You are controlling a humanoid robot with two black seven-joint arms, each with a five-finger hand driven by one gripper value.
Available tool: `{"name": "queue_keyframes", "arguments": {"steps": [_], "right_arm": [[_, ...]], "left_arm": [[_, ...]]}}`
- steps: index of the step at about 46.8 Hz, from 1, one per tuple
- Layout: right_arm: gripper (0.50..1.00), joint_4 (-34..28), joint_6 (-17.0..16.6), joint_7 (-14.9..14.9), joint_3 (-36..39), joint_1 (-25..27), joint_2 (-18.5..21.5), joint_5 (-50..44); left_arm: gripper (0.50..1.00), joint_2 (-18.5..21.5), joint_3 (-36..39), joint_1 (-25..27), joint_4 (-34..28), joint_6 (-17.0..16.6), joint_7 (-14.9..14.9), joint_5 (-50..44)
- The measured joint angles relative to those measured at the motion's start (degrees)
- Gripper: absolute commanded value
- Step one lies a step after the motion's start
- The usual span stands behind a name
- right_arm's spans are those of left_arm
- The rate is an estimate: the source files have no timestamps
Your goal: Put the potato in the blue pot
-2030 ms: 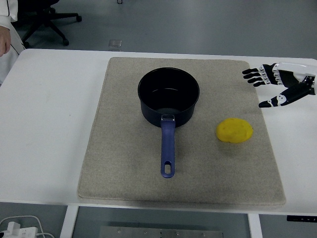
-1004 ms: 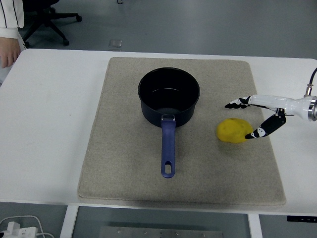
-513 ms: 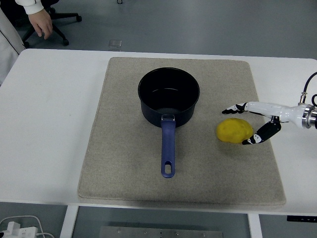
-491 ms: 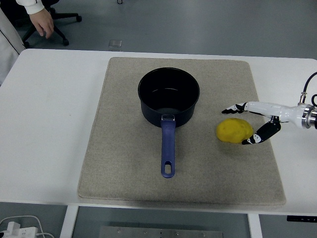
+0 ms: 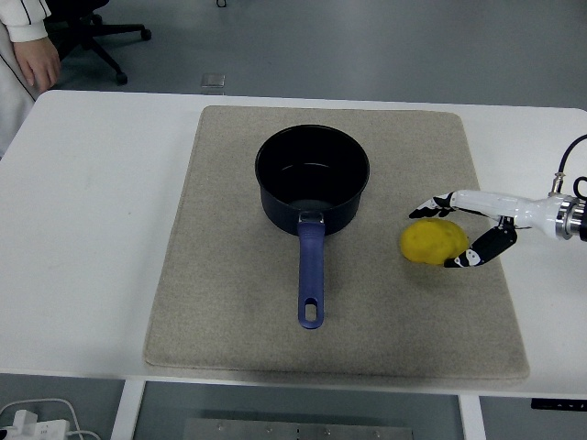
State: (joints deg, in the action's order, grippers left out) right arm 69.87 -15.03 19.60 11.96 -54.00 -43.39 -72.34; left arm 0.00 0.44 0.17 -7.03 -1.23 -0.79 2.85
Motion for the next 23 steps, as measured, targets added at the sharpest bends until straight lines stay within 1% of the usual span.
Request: {"name": "queue_keyframes", "arguments": {"steps": [5, 12, 15, 20, 23], "right_arm": [[0.789, 0.0, 0.0, 0.0, 0.0, 0.0, 0.1, -0.1], [0.656, -0.1, 0.1, 0.0, 0.0, 0.0, 0.2, -0.2], [0.619, -0.1, 0.1, 0.0, 0.0, 0.0, 0.3, -0.3], [0.58, -0.2, 0.2, 0.0, 0.0, 0.0, 0.3, -0.4], [0.568, -0.2, 0.2, 0.0, 0.0, 0.0, 0.3, -0.4]], "left_arm": [[0.996, 0.0, 0.0, 0.0, 0.0, 0.0, 0.0, 0.0], [0.996, 0.0, 0.0, 0.0, 0.0, 0.0, 0.0, 0.0], [0.996, 0.0, 0.0, 0.0, 0.0, 0.0, 0.0, 0.0], [0.996, 0.0, 0.0, 0.0, 0.0, 0.0, 0.0, 0.0], [0.996, 0.0, 0.0, 0.0, 0.0, 0.0, 0.0, 0.0]]}}
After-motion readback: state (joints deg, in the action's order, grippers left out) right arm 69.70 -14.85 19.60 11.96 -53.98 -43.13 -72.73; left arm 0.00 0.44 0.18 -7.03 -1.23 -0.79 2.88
